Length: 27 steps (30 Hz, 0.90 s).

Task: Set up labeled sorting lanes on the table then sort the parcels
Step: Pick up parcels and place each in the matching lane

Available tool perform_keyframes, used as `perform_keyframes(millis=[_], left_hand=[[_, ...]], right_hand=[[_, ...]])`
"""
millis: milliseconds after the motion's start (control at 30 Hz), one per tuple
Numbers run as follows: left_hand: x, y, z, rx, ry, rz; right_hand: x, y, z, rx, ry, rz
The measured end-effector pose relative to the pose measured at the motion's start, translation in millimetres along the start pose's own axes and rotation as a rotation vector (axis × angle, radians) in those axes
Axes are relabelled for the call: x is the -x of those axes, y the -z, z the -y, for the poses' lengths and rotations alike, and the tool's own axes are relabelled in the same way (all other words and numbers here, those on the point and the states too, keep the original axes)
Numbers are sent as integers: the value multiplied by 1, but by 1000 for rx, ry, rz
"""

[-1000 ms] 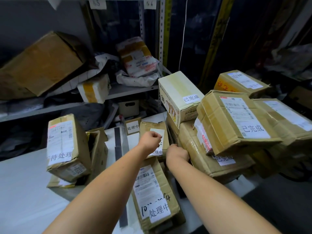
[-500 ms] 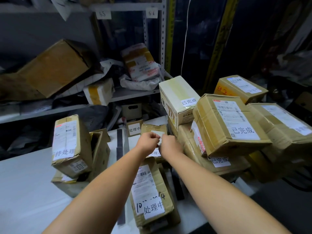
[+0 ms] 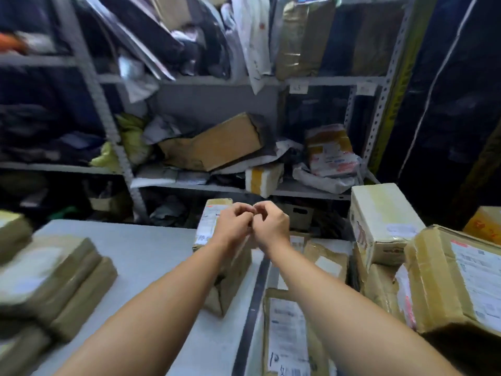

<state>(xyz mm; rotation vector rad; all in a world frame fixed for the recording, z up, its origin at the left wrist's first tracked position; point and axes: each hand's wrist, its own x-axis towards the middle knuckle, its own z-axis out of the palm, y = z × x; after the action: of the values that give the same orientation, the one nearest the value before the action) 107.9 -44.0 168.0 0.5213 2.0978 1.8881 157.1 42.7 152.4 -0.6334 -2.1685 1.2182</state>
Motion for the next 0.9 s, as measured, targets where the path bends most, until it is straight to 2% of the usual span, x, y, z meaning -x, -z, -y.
perform_keyframes(millis=[167, 300, 433, 500, 667, 767, 900], left_hand=[[29, 130, -7, -38, 47, -284], [72, 228, 9, -56, 106, -526], [109, 297, 37, -58, 200, -610], [124, 333, 58, -57, 245, -633], [141, 411, 109, -68, 348, -661], [132, 453, 132, -65, 372, -637], [114, 496, 159, -63, 392, -588]], right_hand=[[18, -86, 82, -114, 155, 169], [58, -165, 139, -93, 179, 419], [103, -246, 154, -24, -3, 758], [124, -283, 147, -22, -91, 839], [151, -357, 122, -32, -340, 903], [158, -392, 127, -68, -547, 908], [160, -429, 136, -101, -735, 890]])
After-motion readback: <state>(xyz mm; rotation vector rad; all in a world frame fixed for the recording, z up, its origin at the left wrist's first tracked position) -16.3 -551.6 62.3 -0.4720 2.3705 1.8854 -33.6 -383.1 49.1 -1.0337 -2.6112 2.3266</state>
